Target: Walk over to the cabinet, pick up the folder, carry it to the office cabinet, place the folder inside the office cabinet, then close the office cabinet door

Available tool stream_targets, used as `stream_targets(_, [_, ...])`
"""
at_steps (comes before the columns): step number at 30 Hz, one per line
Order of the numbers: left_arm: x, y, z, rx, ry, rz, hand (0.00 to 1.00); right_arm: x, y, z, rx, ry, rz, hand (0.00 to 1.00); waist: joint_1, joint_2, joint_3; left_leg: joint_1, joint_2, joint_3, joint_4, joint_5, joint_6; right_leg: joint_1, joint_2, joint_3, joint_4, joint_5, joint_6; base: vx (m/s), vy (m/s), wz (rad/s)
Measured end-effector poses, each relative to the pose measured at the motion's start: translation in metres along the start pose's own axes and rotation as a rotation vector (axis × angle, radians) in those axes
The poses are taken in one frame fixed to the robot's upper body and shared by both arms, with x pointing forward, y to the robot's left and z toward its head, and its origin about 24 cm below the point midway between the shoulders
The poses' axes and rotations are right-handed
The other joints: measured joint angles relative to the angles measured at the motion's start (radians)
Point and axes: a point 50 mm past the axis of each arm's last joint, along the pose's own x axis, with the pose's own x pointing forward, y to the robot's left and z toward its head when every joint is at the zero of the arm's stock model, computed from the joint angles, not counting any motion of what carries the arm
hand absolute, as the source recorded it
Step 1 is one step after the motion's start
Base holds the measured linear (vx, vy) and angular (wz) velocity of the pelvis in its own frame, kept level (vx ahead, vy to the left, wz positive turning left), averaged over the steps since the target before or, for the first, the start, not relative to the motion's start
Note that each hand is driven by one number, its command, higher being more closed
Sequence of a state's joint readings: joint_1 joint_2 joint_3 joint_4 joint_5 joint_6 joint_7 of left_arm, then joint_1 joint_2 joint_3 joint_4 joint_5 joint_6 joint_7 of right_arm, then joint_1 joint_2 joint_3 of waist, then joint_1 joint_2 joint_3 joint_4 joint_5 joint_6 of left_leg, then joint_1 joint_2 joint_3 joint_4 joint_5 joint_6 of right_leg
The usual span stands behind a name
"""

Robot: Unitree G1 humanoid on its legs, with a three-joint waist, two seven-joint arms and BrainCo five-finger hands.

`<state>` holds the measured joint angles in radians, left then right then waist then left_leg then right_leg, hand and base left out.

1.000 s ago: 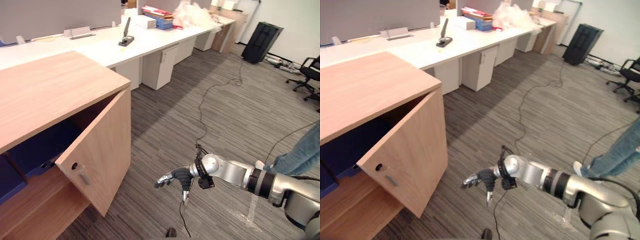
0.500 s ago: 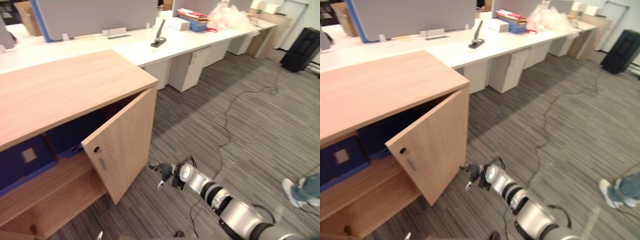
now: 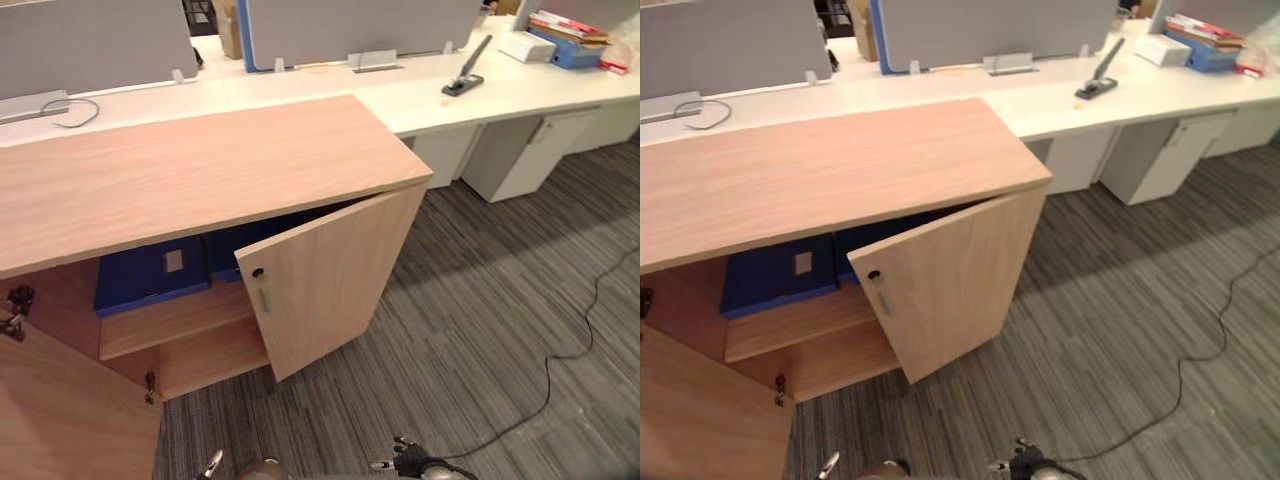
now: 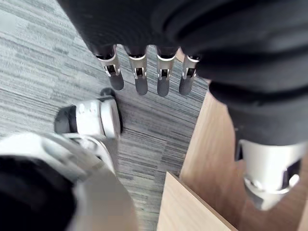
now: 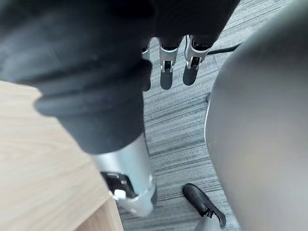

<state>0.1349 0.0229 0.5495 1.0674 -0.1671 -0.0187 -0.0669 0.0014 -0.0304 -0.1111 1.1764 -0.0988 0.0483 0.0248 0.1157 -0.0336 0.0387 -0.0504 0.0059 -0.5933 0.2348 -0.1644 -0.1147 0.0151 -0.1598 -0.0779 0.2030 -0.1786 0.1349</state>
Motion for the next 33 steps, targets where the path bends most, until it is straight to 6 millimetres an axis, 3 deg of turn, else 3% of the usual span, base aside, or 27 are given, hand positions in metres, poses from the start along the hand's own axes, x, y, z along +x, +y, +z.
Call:
stream_targets(9, [0.002,-0.007,0.008,-0.009,-0.032,-0.017,0.00,-0.002,-0.007,-0.009,0.146,0.011,-0.050,0.00,-0.031,-0.011,0.003,-0.027,0.016,0.013,0.062,-0.004,-0.018,0.079,0.036,-0.069,-0.055,0.015,-0.017,0.03,-0.099,0.26])
stream_targets(12, [0.002,-0.011,0.014,-0.031,-0.060,-0.024,0.00,-0.002,-0.009,-0.009,0.210,0.005,-0.070,0.00,-0.047,-0.009,0.033,-0.092,0.043,0.209,0.132,0.001,-0.018,0.098,0.039,-0.141,-0.051,0.016,-0.020,-0.13,-0.023,0.65])
stream_targets(15, [0.001,-0.004,0.011,-0.059,-0.051,0.001,0.00,-0.002,-0.013,-0.009,0.282,0.001,-0.090,0.00,-0.046,-0.010,0.058,-0.146,0.119,0.537,0.237,-0.015,0.052,0.093,0.032,-0.171,-0.041,0.019,-0.025,-0.18,0.074,0.19])
stream_targets(16, [-0.001,-0.001,0.004,-0.060,-0.033,0.010,0.00,-0.002,-0.017,-0.006,0.320,-0.017,-0.108,0.00,-0.044,0.012,0.065,-0.168,0.153,0.642,0.286,-0.029,0.075,0.092,0.032,-0.177,-0.028,0.010,-0.027,-0.17,0.139,0.13])
stream_targets(17, [-0.002,0.004,0.000,-0.055,-0.021,0.020,0.00,-0.003,-0.018,-0.009,0.368,-0.012,-0.118,0.00,-0.045,0.003,0.063,-0.173,0.127,0.643,0.265,-0.012,0.066,0.080,0.017,-0.180,-0.020,0.002,-0.019,-0.14,0.181,0.27])
stream_targets(19, [-0.001,0.007,0.002,-0.031,-0.018,0.026,0.00,-0.003,-0.013,-0.012,0.448,-0.003,-0.119,0.00,-0.051,-0.019,0.058,-0.169,0.069,0.634,0.189,0.030,0.095,0.061,-0.019,-0.182,-0.027,0.001,-0.017,-0.06,0.133,0.50])
stream_targets(22, [-0.001,0.007,0.002,-0.020,-0.012,0.022,0.00,-0.003,-0.017,-0.016,0.508,0.006,-0.138,0.00,-0.063,-0.022,0.057,-0.171,-0.018,0.593,0.097,0.093,0.122,0.071,-0.051,-0.172,-0.063,0.004,-0.027,-0.04,0.112,0.79])
stream_targets(25, [-0.001,0.007,0.003,-0.037,-0.014,0.023,0.00,-0.004,-0.015,-0.017,0.571,0.011,-0.147,0.00,-0.060,-0.031,0.049,-0.139,-0.052,0.593,0.020,0.133,0.131,0.093,-0.066,-0.166,-0.095,0.005,-0.074,0.02,0.068,0.39])
stream_targets(30, [-0.002,0.012,0.000,-0.053,-0.006,0.037,0.00,-0.004,-0.010,-0.020,0.578,0.027,-0.143,0.00,-0.057,-0.054,0.040,-0.110,-0.105,0.568,-0.023,0.149,0.150,0.115,-0.113,-0.204,-0.092,0.008,-0.077,0.08,0.019,0.21])
stream_targets(32, [-0.002,0.012,0.000,-0.047,-0.004,0.037,0.00,-0.004,-0.012,-0.021,0.577,0.023,-0.150,0.00,-0.061,-0.045,0.037,-0.111,-0.128,0.525,-0.003,0.127,0.161,0.124,-0.135,-0.240,-0.022,0.010,-0.065,0.12,0.016,0.56])
stream_targets(33, [-0.002,0.011,-0.003,-0.033,0.004,0.037,0.00,-0.005,-0.016,-0.021,0.577,0.007,-0.163,0.00,-0.071,-0.029,0.030,-0.102,-0.129,0.481,0.011,0.116,0.171,0.097,-0.143,-0.240,0.112,0.019,-0.080,0.12,0.037,0.91])
